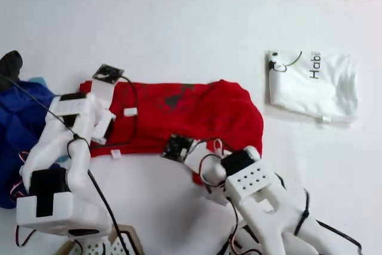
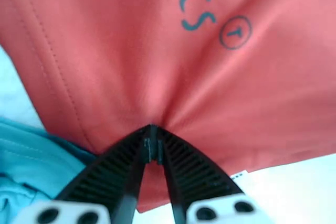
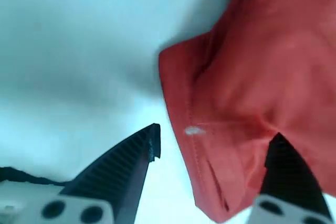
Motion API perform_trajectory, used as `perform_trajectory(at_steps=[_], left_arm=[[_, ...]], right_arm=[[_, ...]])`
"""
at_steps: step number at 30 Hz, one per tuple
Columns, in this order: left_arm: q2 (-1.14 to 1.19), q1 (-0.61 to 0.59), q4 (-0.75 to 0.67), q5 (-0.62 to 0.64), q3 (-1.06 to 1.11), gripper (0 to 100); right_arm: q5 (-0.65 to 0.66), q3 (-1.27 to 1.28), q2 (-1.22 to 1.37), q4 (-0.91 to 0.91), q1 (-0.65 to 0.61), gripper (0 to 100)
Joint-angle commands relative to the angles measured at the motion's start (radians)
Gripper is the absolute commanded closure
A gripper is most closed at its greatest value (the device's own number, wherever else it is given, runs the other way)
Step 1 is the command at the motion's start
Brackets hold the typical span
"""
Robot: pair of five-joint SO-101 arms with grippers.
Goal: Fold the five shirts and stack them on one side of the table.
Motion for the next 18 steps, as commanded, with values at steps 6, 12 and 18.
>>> perform_trajectory(at_steps=[6, 12, 18], left_arm=[[-0.012, -0.003, -0.028, 0.003, -0.002, 97], [-0.012, -0.003, -0.028, 0.003, -0.002, 97], [-0.012, -0.003, -0.026, 0.003, -0.001, 97]], right_arm=[[0.038, 0.008, 0.246, -0.185, 0.010, 68.0], [0.038, -0.084, 0.390, -0.157, 0.068, 68.0], [0.038, -0.115, 0.464, -0.127, 0.065, 92.3]])
